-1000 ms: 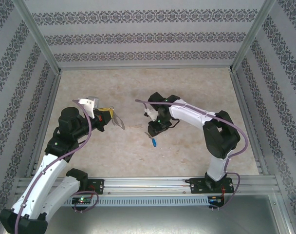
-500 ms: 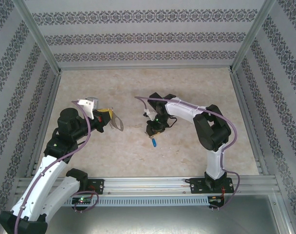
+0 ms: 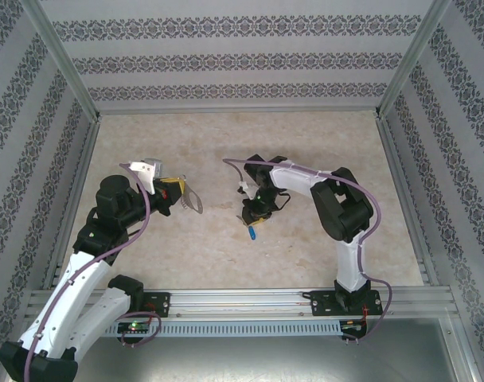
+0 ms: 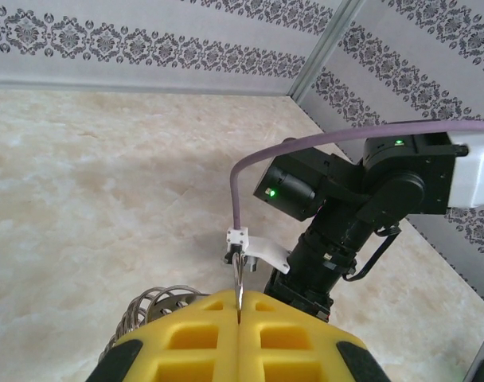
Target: Put the keys on the keyring
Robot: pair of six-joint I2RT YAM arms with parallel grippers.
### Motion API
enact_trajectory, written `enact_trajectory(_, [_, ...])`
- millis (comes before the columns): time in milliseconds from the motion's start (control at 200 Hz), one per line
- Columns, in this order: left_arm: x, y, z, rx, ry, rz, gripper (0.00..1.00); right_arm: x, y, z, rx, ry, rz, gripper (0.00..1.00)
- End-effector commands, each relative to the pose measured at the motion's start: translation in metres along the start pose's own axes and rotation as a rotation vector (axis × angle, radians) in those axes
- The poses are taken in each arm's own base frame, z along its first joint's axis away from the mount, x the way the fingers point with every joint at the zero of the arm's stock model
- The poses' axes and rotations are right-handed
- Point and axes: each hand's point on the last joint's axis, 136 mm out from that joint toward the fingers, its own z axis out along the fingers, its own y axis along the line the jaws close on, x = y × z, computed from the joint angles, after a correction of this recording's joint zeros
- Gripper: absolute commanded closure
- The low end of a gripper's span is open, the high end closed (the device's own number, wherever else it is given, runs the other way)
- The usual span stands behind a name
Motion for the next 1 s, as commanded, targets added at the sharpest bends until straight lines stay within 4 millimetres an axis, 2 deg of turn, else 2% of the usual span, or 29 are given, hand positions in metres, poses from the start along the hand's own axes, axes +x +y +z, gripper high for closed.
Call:
enact_trajectory(0, [-0.012, -0.006, -0.004, 0.018, -0.041, 0.039, 1.0, 0.005, 0.0, 0.007, -0.028, 0.025, 0.022, 0.77])
enact_trajectory(150, [-0.012, -0.006, -0.005, 0.017, -0.041, 0.042, 1.0, 0.003, 0.002, 0.008, -0.043, 0.022, 0.027, 0.83])
enact_trajectory(315, [-0.01, -0.004, -0.004, 0.015, -0.036, 0.04, 1.0, 0.0, 0.005, -0.002, -0.041, -0.012, 0.008, 1.0])
enact_trajectory(435, [-0.01, -0.004, -0.004, 0.012, -0.037, 0.041, 1.0, -0.003, 0.008, -0.017, -0.027, -0.048, -0.004, 1.0])
enact_trajectory(550, [-0.009, -0.004, -0.003, 0.015, -0.037, 0.038, 1.0, -0.005, 0.008, -0.04, 0.034, -0.099, -0.031, 1.0])
enact_trajectory(724, [-0.01, -0.003, -0.001, 0.018, -0.04, 0.037, 1.0, -0.004, -0.009, -0.078, 0.223, -0.191, -0.063, 1.0])
enact_trajectory(834, [-0.01, -0.004, 0.0, 0.023, -0.04, 0.036, 1.0, 0.0, -0.026, -0.099, 0.405, -0.226, -0.111, 1.0])
enact_trajectory(899, [-0.01, -0.004, 0.0, 0.025, -0.039, 0.037, 1.0, 0.002, -0.033, -0.105, 0.494, -0.225, -0.144, 1.0])
enact_trajectory(994, [-0.011, -0.004, 0.0, 0.028, -0.04, 0.036, 1.0, 0.003, -0.037, -0.104, 0.575, -0.218, -0.186, 1.0])
